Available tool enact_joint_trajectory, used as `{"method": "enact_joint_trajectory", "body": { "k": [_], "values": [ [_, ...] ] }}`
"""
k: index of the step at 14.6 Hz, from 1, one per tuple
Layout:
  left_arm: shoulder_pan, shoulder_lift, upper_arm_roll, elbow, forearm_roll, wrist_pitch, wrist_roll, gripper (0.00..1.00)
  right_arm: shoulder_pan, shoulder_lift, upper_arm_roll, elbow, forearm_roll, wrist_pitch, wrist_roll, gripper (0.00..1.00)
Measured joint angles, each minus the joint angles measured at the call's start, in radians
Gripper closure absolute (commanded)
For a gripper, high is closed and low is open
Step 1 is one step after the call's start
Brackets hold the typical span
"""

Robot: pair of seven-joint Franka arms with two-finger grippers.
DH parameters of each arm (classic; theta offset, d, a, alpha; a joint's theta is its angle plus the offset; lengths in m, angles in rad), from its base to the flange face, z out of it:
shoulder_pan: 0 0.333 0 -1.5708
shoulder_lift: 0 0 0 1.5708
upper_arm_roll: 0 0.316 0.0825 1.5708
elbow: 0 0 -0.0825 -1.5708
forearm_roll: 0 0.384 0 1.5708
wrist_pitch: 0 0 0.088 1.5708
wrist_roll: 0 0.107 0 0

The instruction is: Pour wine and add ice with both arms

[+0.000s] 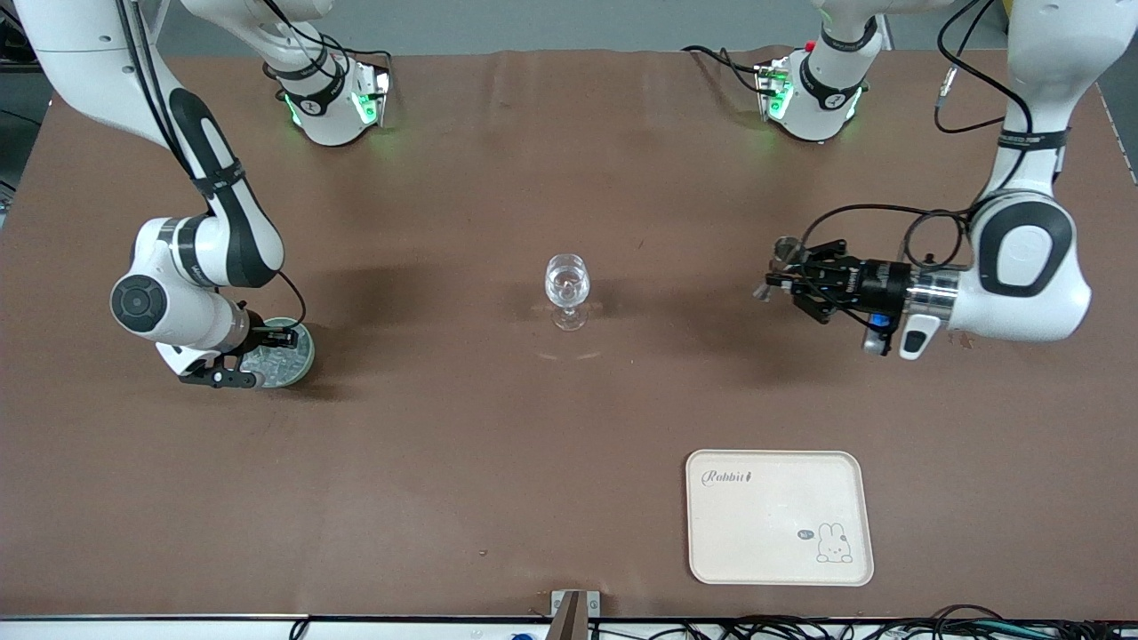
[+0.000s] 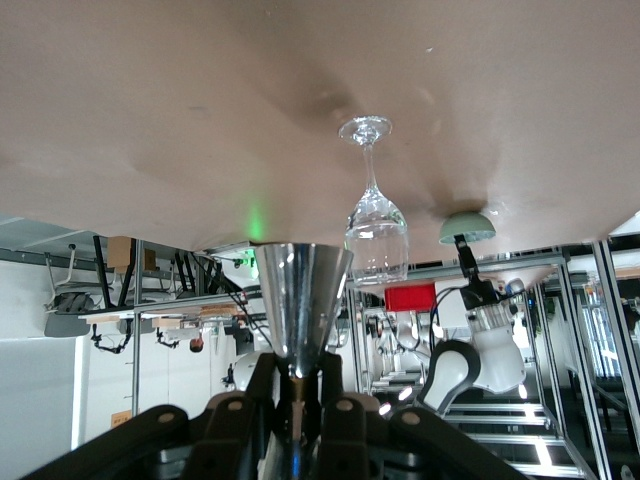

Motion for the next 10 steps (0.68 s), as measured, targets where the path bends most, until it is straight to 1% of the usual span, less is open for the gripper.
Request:
{"method": "enact_joint_trajectory", "body": {
  "k": [1, 2, 4, 6, 8, 10],
  "values": [
    [0.0, -0.006, -0.035, -0.003, 0.0, 0.033, -0.023, 1.0, 0.0, 0.0, 0.0, -0.002, 0.0, 0.005, 0.0, 0.76],
    [-0.001, -0.007, -0.067, -0.004, 0.0, 0.062, -0.041, 1.0, 0.0, 0.0, 0.0, -0.002, 0.0, 0.008, 0.0, 0.81],
    [-0.001, -0.007, -0.13, -0.006, 0.001, 0.132, -0.086, 1.0, 0.0, 0.0, 0.0, 0.002, 0.0, 0.013, 0.0, 0.89],
    [-0.001, -0.007, -0.202, -0.007, 0.028, 0.216, -0.148, 1.0, 0.0, 0.0, 0.0, 0.008, 0.0, 0.013, 0.0, 0.92],
    [-0.001, -0.008, -0.276, -0.007, 0.083, 0.297, -0.226, 1.0, 0.0, 0.0, 0.0, 0.014, 0.0, 0.011, 0.0, 0.93],
    [-0.002, -0.008, -0.336, -0.007, 0.134, 0.382, -0.302, 1.0, 0.0, 0.0, 0.0, 0.035, 0.0, -0.025, 0.0, 0.93]
  ]
}}
